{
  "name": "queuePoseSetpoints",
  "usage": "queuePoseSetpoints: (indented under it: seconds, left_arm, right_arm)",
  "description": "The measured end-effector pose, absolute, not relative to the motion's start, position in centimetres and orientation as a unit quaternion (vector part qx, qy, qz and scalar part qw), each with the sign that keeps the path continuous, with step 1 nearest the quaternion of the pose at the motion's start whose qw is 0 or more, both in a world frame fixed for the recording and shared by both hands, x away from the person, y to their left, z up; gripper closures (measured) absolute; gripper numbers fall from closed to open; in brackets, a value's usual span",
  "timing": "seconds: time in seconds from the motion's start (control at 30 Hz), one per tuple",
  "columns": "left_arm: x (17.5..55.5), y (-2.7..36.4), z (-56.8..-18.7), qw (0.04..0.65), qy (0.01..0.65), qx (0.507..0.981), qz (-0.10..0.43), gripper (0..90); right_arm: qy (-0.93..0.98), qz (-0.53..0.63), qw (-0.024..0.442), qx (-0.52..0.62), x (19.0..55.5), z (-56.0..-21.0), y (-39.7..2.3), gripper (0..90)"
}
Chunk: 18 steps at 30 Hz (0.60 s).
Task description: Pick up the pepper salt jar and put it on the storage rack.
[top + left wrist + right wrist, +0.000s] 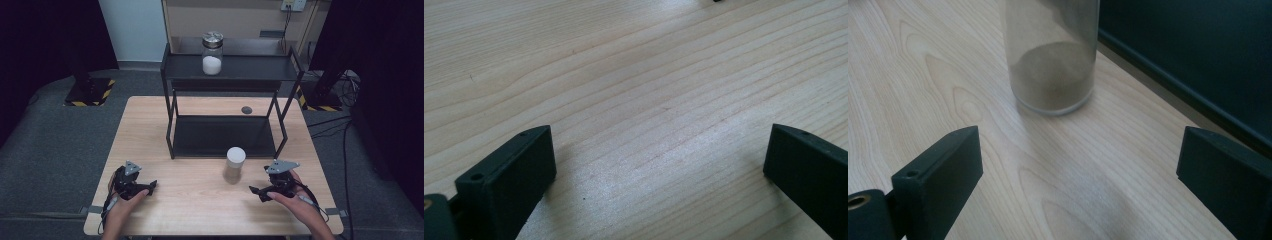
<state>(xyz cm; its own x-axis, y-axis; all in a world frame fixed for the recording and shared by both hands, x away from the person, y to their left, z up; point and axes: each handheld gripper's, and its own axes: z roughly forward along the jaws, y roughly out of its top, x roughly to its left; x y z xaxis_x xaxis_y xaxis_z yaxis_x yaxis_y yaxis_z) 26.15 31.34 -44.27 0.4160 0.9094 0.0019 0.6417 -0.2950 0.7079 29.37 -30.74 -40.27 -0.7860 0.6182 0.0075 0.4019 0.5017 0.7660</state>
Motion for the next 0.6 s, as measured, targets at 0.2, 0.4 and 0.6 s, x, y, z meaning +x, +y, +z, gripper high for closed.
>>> queuePoseSetpoints:
  seconds: [0.2,0.4,0.6]
  left_arm:
    - [26.2,31.4,-44.3,0.322,0.499,0.777,0.208,0.0]
    - [26.2,31.3,-44.3,0.322,0.499,0.777,0.208,0.0]
    - [26.2,31.4,-44.3,0.322,0.499,0.777,0.208,0.0]
  right_arm:
    - [0.856,0.405,0.133,0.292,29.7,-40.0,-30.0,5.4]
    - [0.852,0.415,0.139,0.288,30.1,-39.6,-29.3,6.1]
    - [0.853,0.417,0.138,0.281,30.7,-39.2,-28.5,5.8]
